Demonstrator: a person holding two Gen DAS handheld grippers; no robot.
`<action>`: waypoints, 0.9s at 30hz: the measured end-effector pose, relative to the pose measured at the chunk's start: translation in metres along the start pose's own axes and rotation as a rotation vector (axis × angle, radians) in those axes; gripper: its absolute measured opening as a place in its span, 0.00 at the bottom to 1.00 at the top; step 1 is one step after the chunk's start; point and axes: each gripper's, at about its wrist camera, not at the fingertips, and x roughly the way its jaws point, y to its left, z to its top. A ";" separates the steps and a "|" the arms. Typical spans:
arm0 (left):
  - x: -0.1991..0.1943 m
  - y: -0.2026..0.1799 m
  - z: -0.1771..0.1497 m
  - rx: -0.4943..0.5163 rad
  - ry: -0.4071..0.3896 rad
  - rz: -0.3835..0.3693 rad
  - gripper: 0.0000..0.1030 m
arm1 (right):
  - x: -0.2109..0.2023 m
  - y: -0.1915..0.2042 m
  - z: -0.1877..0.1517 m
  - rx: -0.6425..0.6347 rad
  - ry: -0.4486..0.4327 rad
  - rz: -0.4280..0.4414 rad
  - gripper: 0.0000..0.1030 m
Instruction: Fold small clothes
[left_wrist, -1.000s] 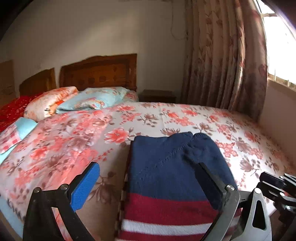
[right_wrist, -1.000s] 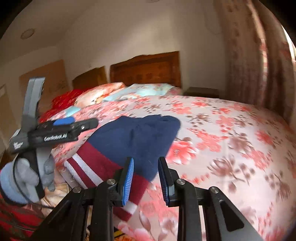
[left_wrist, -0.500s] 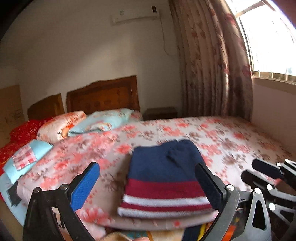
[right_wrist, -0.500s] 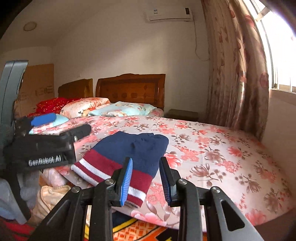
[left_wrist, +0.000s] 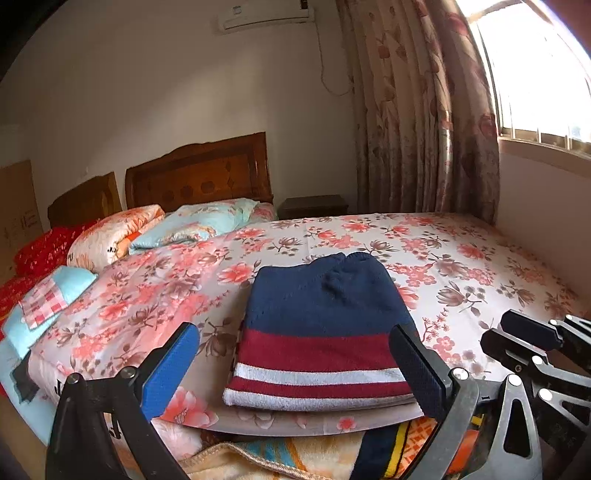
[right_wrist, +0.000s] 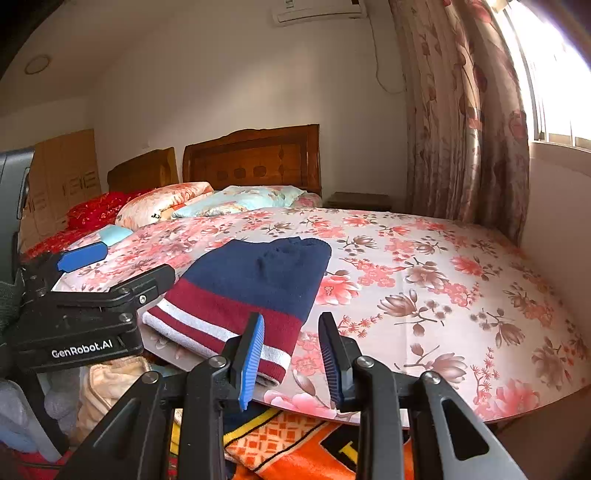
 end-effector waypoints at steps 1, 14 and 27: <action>0.001 0.002 0.000 -0.010 0.006 0.000 1.00 | 0.000 0.001 0.000 -0.001 0.000 0.000 0.30; 0.004 0.003 -0.001 -0.022 0.020 -0.008 1.00 | 0.002 0.007 0.000 -0.028 0.006 0.015 0.30; 0.006 0.005 -0.002 -0.027 0.027 -0.009 1.00 | 0.002 0.008 0.000 -0.028 0.007 0.014 0.30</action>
